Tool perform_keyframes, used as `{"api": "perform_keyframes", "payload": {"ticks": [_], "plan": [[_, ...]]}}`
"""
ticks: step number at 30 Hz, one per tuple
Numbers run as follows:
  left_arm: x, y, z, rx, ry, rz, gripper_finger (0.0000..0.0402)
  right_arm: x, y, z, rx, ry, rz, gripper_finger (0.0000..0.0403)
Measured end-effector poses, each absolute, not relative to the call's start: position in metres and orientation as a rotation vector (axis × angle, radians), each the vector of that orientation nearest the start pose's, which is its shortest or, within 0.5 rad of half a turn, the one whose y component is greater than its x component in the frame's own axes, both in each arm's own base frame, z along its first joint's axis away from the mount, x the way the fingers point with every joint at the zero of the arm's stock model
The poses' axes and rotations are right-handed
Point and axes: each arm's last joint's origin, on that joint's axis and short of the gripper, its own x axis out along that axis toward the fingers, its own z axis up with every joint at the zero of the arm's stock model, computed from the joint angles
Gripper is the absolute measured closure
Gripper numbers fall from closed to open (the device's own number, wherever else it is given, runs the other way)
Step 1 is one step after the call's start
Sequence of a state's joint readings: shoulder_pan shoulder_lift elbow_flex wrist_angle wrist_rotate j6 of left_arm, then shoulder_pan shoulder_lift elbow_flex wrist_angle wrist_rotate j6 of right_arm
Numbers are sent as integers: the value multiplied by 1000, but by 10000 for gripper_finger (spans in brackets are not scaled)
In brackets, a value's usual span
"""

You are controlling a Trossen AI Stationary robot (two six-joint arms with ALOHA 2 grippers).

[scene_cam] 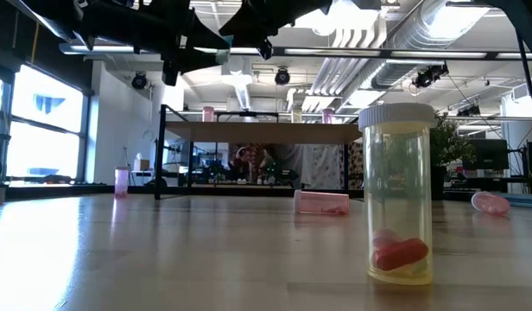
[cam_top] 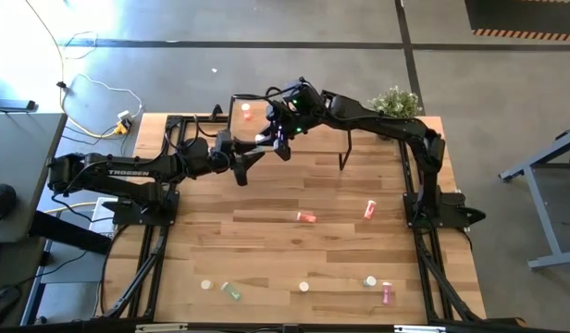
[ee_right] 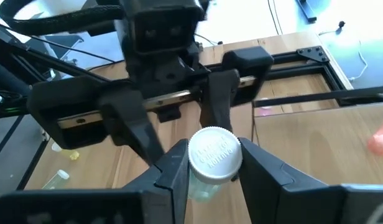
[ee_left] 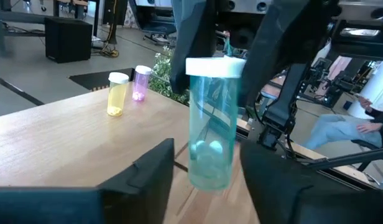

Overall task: Pick and place medicine bottles onto shelf by color
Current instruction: Put the top left blue pill bottle on the shelf

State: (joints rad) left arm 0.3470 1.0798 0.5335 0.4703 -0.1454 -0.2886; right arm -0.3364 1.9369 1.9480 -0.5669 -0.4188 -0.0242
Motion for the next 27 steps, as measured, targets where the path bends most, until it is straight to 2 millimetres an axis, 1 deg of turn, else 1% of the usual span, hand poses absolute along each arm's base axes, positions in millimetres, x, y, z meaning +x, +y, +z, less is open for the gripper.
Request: {"api": "perform_keyframes", "payload": {"ticks": [4,7,10,15,21,24,27], "plan": [[217,83,253,-289,5,501,176,412,-144,364,189,524,53,298],[217,83,253,-287,5,501,162,403,-154,370,195,519,27,298],[217,83,253,-286,5,501,159,390,-165,382,183,489,-8,298],[216,85,253,-235,15,530,159,363,-183,405,130,437,-80,298],[210,96,254,-249,-4,617,159,327,-201,432,63,373,-171,298],[206,101,256,-254,-20,643,159,315,-208,439,33,359,-201,298],[202,105,259,-244,-31,664,159,309,-216,437,43,371,-205,298]]}}
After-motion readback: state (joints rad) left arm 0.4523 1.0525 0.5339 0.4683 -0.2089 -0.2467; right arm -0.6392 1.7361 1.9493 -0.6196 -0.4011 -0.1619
